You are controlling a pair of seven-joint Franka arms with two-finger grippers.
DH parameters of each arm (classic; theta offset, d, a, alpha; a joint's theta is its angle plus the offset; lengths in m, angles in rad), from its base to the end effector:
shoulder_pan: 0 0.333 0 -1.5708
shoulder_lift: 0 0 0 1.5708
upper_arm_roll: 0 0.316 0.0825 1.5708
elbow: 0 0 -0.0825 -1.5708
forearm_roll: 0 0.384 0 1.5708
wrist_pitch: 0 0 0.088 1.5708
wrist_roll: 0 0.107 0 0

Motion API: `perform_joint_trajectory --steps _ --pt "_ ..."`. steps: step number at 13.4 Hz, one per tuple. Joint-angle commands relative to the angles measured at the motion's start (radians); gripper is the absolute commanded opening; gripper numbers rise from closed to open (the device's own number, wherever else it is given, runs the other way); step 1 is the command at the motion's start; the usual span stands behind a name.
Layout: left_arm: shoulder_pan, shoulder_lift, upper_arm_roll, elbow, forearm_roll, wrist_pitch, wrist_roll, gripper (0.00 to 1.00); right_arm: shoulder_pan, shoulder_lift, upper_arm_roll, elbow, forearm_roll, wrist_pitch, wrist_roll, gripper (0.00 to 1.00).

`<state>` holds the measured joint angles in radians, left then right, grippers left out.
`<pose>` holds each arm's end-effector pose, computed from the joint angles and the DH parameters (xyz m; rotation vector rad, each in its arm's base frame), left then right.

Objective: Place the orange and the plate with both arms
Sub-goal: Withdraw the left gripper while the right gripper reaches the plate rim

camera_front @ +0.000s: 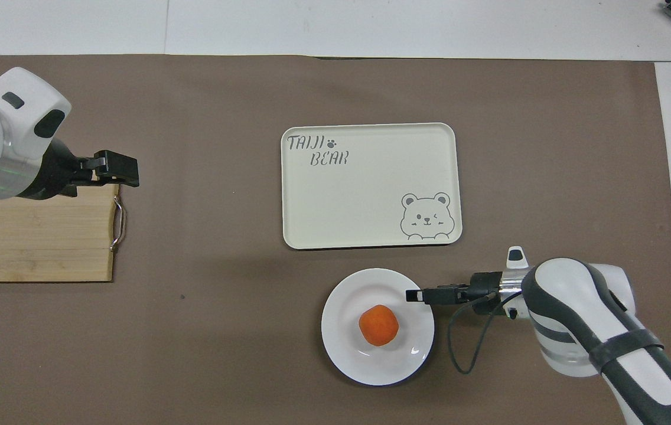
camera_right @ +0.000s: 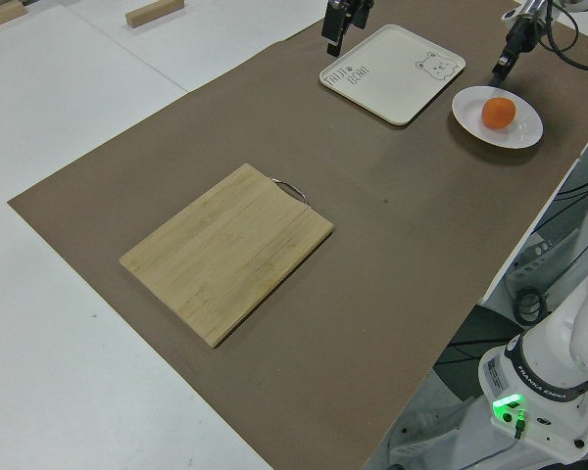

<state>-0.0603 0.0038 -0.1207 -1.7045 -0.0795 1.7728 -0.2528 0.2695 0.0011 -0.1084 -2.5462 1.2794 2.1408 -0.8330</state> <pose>0.5596 -0.1093 0.5770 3.0472 0.1300 0.0702 0.4178 0.1092 0.2609 -2.1928 -0.0202 0.0297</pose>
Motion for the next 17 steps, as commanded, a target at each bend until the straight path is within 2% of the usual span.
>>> perform_joint_trajectory --steps 1,6,8,9,12,14,17 --pt "0.026 -0.004 0.013 0.023 0.017 -0.05 0.024 1.0 0.027 -0.016 0.0 -0.045 0.051 0.025 -0.04 1.0" --pt "0.031 0.011 0.07 0.08 0.046 -0.085 0.176 1.0 0.004 -0.021 -0.002 -0.085 0.058 0.014 -0.08 0.99" --pt "0.033 0.008 0.099 0.08 0.063 -0.085 0.3 1.0 0.007 -0.015 0.0 -0.088 0.06 0.014 -0.075 0.68" --pt "0.017 0.007 0.125 0.082 0.064 -0.087 0.349 1.0 0.004 -0.015 0.0 -0.088 0.06 0.011 -0.071 0.55" --pt "0.01 0.001 0.133 0.124 0.061 -0.165 0.351 1.0 0.005 -0.015 -0.002 -0.088 0.06 0.013 -0.046 0.03" --pt "0.01 -0.002 0.134 0.138 0.061 -0.196 0.345 1.0 0.007 -0.012 -0.001 -0.086 0.06 0.016 -0.031 0.0" --pt "0.01 -0.008 0.133 0.14 0.055 -0.231 0.227 1.0 0.01 -0.004 -0.002 -0.079 0.06 0.017 -0.037 0.0"
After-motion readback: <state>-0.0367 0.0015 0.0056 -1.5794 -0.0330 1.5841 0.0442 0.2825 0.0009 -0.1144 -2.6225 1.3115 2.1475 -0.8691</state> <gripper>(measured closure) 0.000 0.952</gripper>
